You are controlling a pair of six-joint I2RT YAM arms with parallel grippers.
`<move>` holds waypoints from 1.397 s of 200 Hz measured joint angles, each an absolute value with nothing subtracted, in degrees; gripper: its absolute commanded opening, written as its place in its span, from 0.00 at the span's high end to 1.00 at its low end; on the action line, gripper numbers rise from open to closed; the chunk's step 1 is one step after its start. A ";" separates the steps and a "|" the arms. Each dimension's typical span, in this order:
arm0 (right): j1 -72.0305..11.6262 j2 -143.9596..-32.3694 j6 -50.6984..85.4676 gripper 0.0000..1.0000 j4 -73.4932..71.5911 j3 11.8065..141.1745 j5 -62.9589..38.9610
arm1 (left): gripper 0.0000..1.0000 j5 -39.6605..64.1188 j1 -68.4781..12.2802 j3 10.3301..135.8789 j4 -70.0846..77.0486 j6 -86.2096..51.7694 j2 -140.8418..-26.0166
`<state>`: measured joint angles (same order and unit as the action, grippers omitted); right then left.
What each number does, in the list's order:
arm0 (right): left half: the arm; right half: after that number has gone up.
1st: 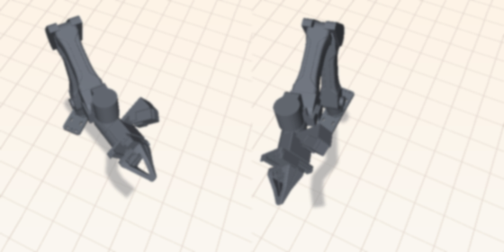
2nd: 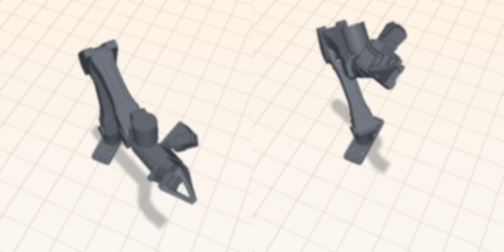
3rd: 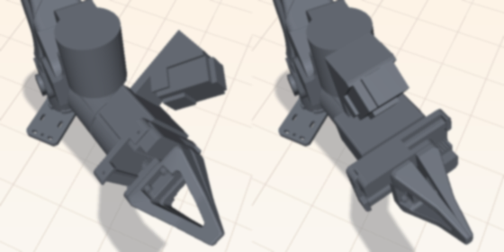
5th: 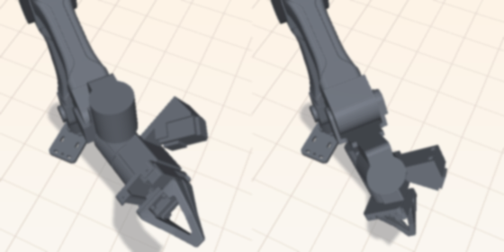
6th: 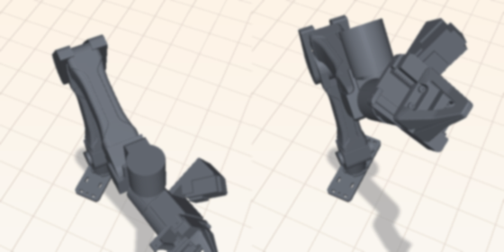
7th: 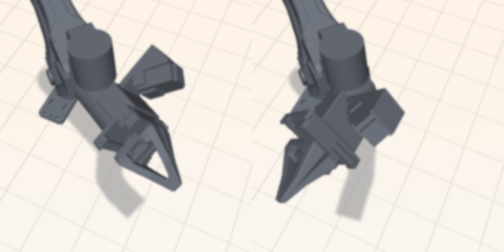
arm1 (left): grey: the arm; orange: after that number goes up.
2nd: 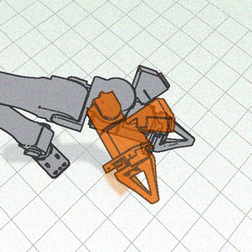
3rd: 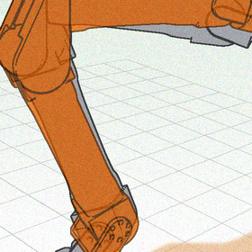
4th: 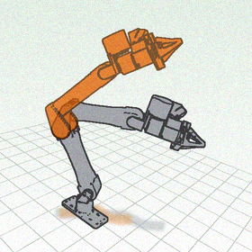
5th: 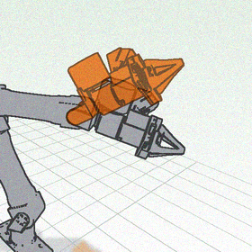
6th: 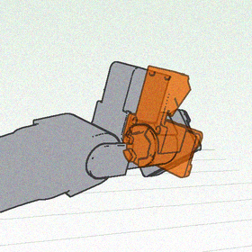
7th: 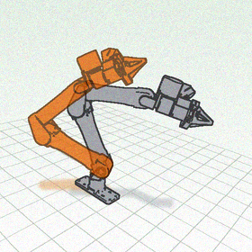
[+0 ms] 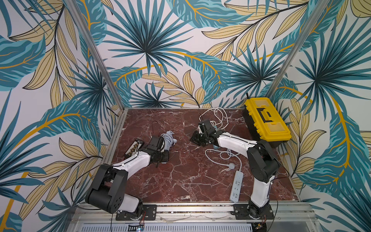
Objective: Wrap the cord around the power strip
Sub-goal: Place the power strip at the center of the board.
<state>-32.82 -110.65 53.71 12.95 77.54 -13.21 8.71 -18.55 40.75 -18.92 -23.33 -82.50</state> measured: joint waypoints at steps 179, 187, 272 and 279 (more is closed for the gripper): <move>-45.06 -135.28 61.17 0.23 25.93 113.73 -10.04 | 0.69 7.31 -18.87 37.06 -13.23 -26.04 -83.46; -45.10 -136.22 61.76 0.23 26.13 115.11 -10.07 | 0.67 7.33 -18.87 36.86 -13.04 -26.04 -83.29; -46.59 -140.64 65.98 0.44 23.51 119.35 -8.97 | 0.39 7.16 -18.83 37.23 -24.23 -26.41 -71.29; -46.63 -140.64 66.08 0.45 22.96 119.13 -8.75 | 0.39 6.76 -18.81 37.82 -26.37 -26.41 -69.34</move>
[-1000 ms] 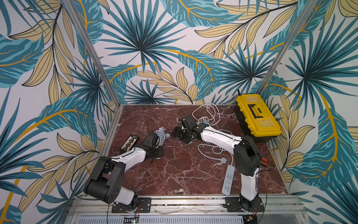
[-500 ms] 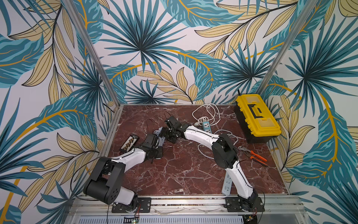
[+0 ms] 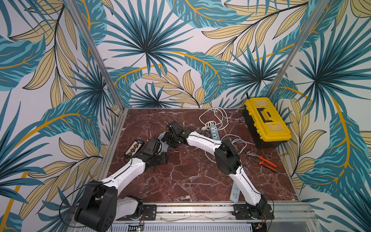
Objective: Wrap the cord around the power strip
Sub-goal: Place the power strip at the center of the board.
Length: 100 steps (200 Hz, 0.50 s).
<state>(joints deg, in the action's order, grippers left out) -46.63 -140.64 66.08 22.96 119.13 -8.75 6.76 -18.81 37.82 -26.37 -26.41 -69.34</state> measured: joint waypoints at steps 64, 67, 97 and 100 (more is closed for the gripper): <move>-49.71 -140.64 69.63 0.48 17.91 117.03 -4.58 | 0.40 -0.54 -18.81 46.63 -40.53 -23.66 -53.67; -49.89 -140.64 69.80 0.48 17.76 117.01 -4.32 | 0.40 -1.08 -18.81 47.31 -40.95 -23.35 -53.47; -51.86 -142.15 70.81 0.49 17.61 119.28 -2.87 | 0.31 -5.32 -18.81 53.45 -43.22 -17.56 -51.64; -52.03 -142.39 70.91 0.49 17.63 119.63 -2.81 | 0.28 -5.65 -18.79 53.82 -43.31 -17.26 -51.42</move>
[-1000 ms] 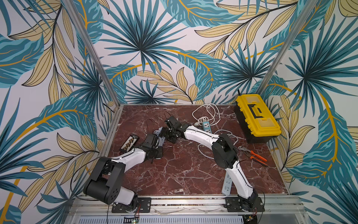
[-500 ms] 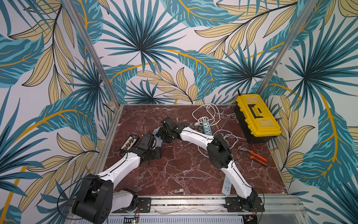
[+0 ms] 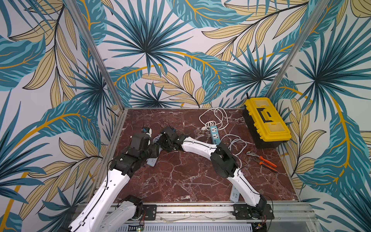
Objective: Wrap the cord around the power strip
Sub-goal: Place the power strip at the center of the board.
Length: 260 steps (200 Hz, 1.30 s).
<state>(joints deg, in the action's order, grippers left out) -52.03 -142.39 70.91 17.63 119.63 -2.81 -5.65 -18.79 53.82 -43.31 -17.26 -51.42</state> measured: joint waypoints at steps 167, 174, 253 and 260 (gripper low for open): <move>-54.19 -146.08 61.52 0.19 27.77 129.23 -3.70 | 0.01 2.79 -18.41 59.53 -44.25 -10.92 -50.89; -54.19 -146.08 61.17 0.19 27.79 129.23 -3.73 | 0.01 2.98 -18.41 59.53 -44.31 -10.76 -50.89; -54.15 -144.22 56.73 0.17 28.40 128.66 -2.76 | 0.00 3.44 -18.41 59.88 -44.51 -9.78 -50.89; -54.15 -143.11 56.18 0.17 28.47 127.90 -2.42 | 0.01 3.33 -18.41 60.23 -44.56 -9.69 -50.89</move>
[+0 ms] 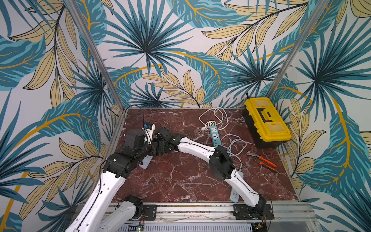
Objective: Wrap the cord around the power strip
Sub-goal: Place the power strip at the center of the board, then pick up the power strip from the center of the board.
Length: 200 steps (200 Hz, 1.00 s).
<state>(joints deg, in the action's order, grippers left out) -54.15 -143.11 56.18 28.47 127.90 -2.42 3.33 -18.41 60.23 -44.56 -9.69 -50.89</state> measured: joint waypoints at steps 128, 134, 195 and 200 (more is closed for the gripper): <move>-46.68 -95.18 48.45 0.10 53.15 85.19 19.97 | 0.03 9.32 -18.37 65.32 -35.57 -8.05 -55.66; -45.93 -92.84 48.49 0.10 56.42 82.48 21.21 | 0.01 8.93 -18.37 65.06 -34.11 -8.49 -55.72; -32.67 -77.12 49.12 0.12 73.23 61.19 24.97 | 0.01 9.52 -18.52 64.75 -27.46 -13.41 -63.18; -31.55 -76.51 48.80 0.14 73.10 60.55 25.04 | 0.01 9.30 -18.55 64.75 -27.42 -13.43 -63.66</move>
<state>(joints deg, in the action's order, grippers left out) -31.55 -76.51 48.80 73.10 60.55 25.04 9.30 -18.55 64.75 -27.42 -13.43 -63.66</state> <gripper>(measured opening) 0.898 0.995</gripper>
